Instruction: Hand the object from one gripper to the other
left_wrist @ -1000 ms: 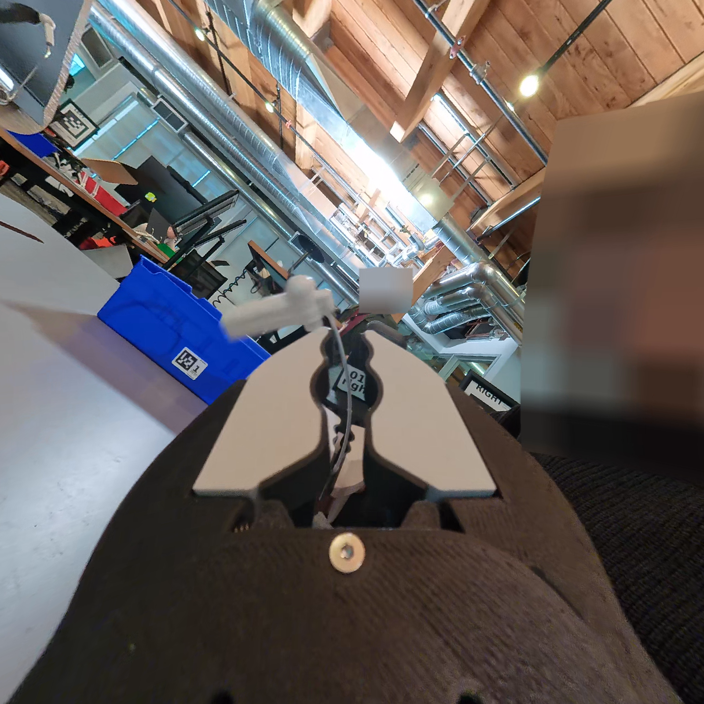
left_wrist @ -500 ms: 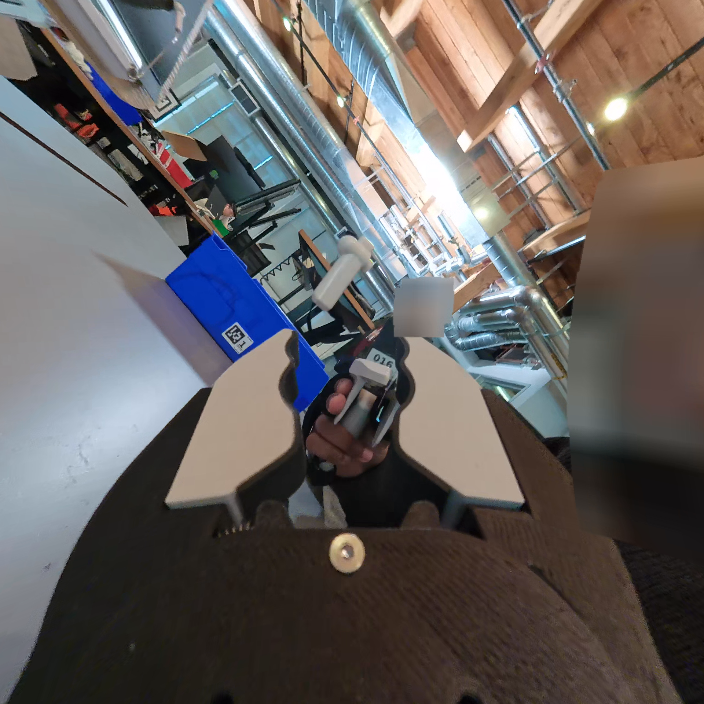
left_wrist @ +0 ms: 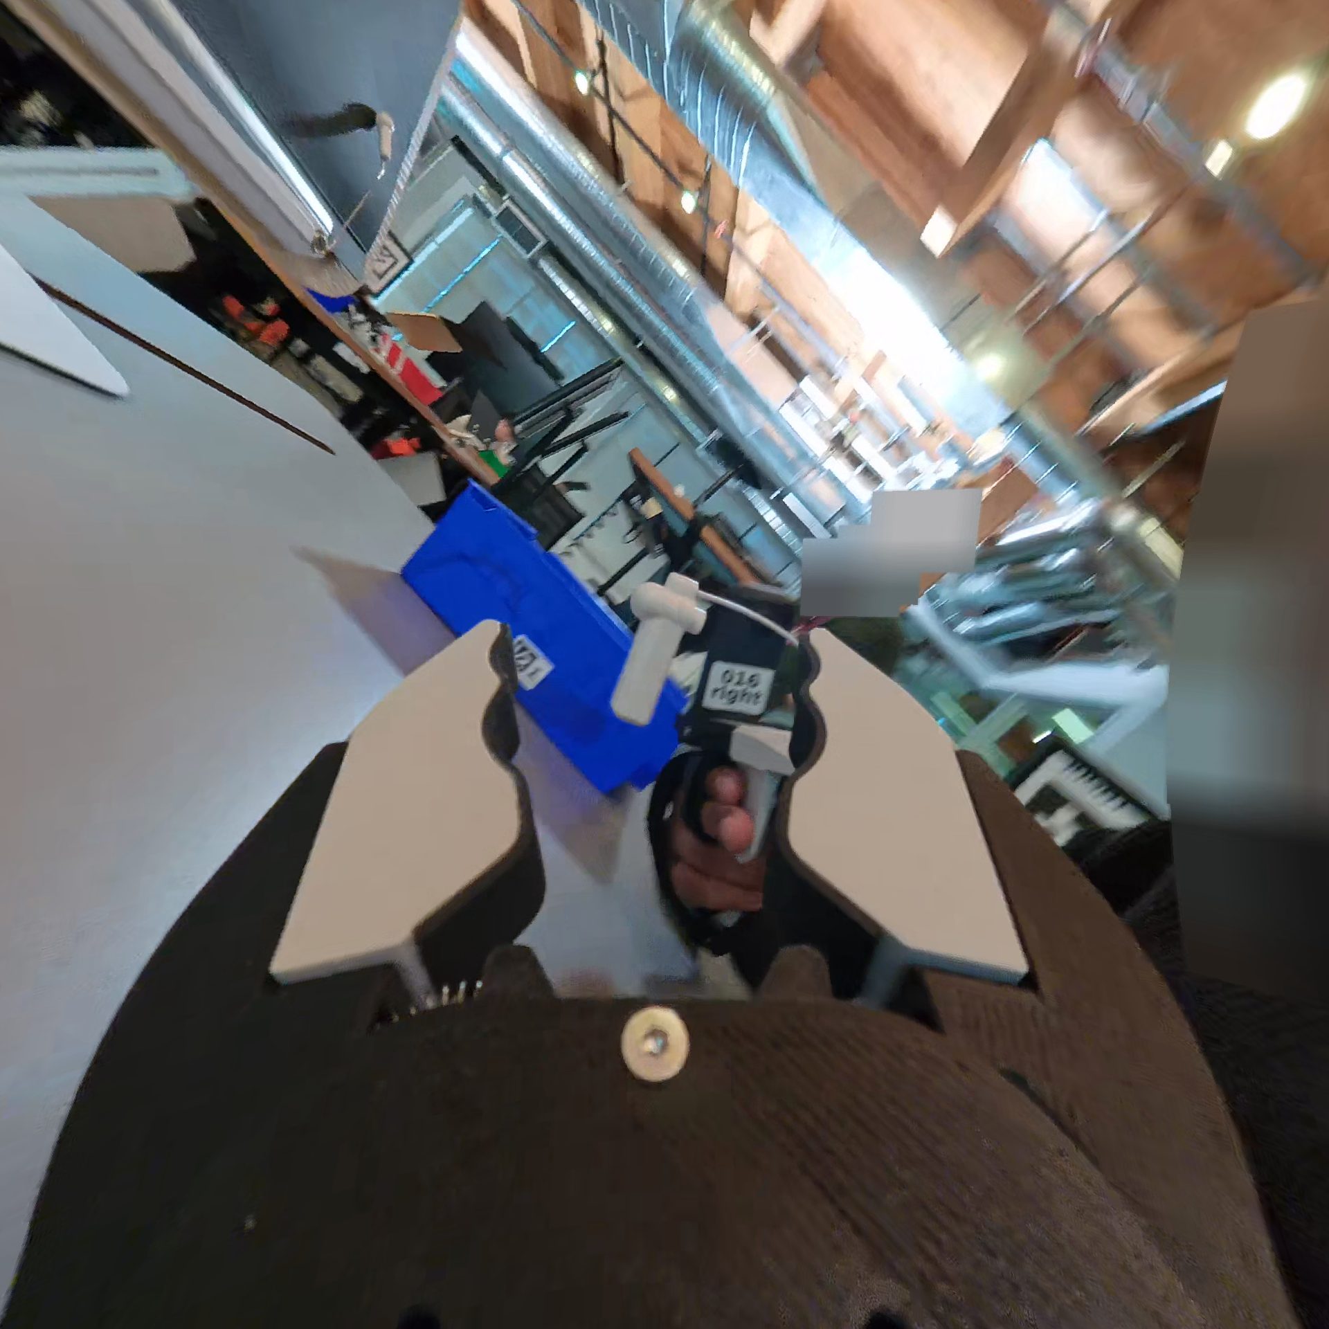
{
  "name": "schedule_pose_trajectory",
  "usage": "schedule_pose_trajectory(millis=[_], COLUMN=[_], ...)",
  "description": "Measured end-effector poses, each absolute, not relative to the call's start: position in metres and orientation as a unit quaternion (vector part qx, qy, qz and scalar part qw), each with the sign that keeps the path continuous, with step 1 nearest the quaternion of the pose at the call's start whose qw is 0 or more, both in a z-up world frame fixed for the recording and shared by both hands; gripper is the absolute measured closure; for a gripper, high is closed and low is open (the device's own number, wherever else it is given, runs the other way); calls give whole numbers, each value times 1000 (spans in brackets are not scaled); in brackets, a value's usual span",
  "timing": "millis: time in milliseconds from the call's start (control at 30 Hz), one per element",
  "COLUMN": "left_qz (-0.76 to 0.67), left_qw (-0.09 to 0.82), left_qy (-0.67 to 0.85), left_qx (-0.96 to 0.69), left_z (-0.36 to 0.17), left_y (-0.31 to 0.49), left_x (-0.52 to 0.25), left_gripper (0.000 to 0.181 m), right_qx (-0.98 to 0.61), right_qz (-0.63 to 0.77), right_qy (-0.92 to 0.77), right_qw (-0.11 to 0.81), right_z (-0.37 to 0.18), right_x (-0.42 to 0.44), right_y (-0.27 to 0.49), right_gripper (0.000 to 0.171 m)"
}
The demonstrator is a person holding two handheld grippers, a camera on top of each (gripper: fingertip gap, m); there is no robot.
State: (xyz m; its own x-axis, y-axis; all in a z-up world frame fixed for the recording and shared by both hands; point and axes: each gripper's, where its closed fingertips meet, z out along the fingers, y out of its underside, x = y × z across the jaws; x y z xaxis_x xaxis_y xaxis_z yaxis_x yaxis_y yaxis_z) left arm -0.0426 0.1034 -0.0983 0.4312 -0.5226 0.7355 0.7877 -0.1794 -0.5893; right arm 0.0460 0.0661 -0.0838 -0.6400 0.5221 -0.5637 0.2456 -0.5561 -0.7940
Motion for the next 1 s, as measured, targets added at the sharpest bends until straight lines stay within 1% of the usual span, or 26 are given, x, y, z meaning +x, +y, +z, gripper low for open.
schedule_pose_trajectory(millis=[33, 133, 200, 267, 467, 500, 567, 667, 700, 833, 933, 1000], left_qz=[-488, -383, -337, -336, -361, -364, -378, -391, -393, -402, -418, -458], left_qw=[639, 658, 657, 648, 622, 620, 613, 610, 609, 603, 592, 579], left_qy=[-96, -22, 17, 37, 22, 23, 33, 32, 31, 29, 22, 3], left_qx=[-587, -647, -674, -683, -695, -695, -693, -689, -689, -689, -688, -675], left_z=[-99, -105, -111, -115, -123, -123, -122, -122, -122, -122, -123, -122], left_y=[104, 104, 104, 104, 107, 106, 104, 103, 103, 102, 102, 102], left_x=[-40, -29, -18, -7, -2, -2, 0, 2, 1, 2, 3, 4], left_gripper=[106, 111, 117, 123, 137, 144, 167, 168, 168, 169, 169, 169], right_qx=[-414, -412, -410, -410, -405, -402, -399, -399, -401, -407, -407, -409], right_qz=[778, 779, 780, 778, 768, 768, 771, 776, 777, 783, 787, 791], right_qy=[-465, -466, -467, -471, -493, -494, -492, -484, -480, -462, -453, -441], right_qw=[83, 76, 72, 68, 60, 60, 62, 69, 72, 86, 97, 115], right_z=[-85, -85, -85, -86, -91, -90, -89, -87, -87, -84, -81, -77], right_x=[46, 46, 46, 46, 46, 47, 47, 47, 46, 43, 43, 43], right_y=[64, 61, 59, 56, 45, 44, 45, 49, 50, 57, 61, 69], right_gripper=[168, 168, 168, 168, 168, 167, 167, 167, 164, 142, 131, 127])
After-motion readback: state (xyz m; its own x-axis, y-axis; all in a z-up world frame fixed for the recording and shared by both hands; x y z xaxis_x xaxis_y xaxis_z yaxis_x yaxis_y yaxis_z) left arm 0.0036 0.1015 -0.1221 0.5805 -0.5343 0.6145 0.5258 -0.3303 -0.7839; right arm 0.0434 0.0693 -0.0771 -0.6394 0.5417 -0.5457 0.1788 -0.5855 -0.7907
